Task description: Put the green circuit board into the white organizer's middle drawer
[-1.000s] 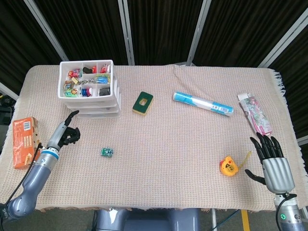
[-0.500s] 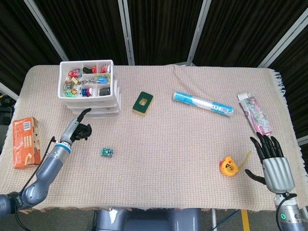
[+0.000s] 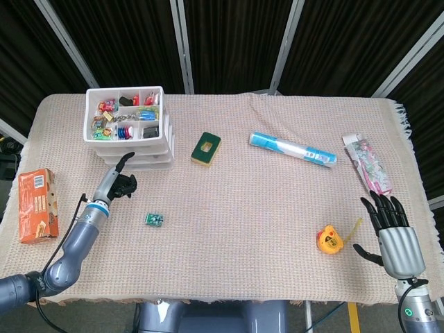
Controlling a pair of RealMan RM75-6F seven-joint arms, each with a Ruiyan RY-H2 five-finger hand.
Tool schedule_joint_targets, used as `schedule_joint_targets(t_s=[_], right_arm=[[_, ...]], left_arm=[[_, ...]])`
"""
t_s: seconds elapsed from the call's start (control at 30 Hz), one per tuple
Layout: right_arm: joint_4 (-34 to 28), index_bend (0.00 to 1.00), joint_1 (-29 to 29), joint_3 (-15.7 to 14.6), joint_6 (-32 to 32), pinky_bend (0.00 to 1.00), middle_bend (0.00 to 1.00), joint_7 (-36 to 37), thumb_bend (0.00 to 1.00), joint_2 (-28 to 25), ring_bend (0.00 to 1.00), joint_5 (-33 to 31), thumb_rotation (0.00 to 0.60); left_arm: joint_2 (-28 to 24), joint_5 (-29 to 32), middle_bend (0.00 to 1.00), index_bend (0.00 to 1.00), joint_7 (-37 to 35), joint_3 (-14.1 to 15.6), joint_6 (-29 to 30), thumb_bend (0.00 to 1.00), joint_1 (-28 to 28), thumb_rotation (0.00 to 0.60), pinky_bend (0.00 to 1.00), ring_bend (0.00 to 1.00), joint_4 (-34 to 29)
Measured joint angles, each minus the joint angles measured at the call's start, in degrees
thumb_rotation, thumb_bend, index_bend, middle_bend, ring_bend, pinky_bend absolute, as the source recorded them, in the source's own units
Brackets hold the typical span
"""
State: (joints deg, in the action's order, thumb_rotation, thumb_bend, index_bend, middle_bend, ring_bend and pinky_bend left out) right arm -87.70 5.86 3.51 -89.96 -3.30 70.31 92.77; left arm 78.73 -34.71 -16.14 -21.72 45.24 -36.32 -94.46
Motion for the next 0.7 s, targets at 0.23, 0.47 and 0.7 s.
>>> schedule_joint_targets(t_s=[0.23, 0.47, 0.7], right_arm=[[0.0, 0.09, 0.0, 0.0, 0.0, 0.00, 0.00, -0.2, 0.00, 0.0, 0.00, 0.0, 0.600], [0.2, 0.09, 0.0, 0.0, -0.1, 0.00, 0.00, -0.4, 0.00, 0.1, 0.00, 0.2, 0.600], [0.2, 0.09, 0.0, 0.0, -0.1, 0.00, 0.00, -0.3, 0.00, 0.1, 0.00, 0.1, 0.600]], left_arm=[[1.1, 0.0, 0.95, 0.02, -1.6, -0.6, -1.2, 0.75, -0.4, 0.600, 0.67, 0.90, 1.3], [1.9, -0.2, 0.95, 0.06, -2.4, -1.0, -2.0, 0.75, -0.8, 0.600, 0.67, 0.90, 2.1], [2.6, -0.2, 0.95, 0.10, -2.7, -1.3, -1.6, 0.75, -1.0, 0.600, 0.67, 0.90, 2.4]])
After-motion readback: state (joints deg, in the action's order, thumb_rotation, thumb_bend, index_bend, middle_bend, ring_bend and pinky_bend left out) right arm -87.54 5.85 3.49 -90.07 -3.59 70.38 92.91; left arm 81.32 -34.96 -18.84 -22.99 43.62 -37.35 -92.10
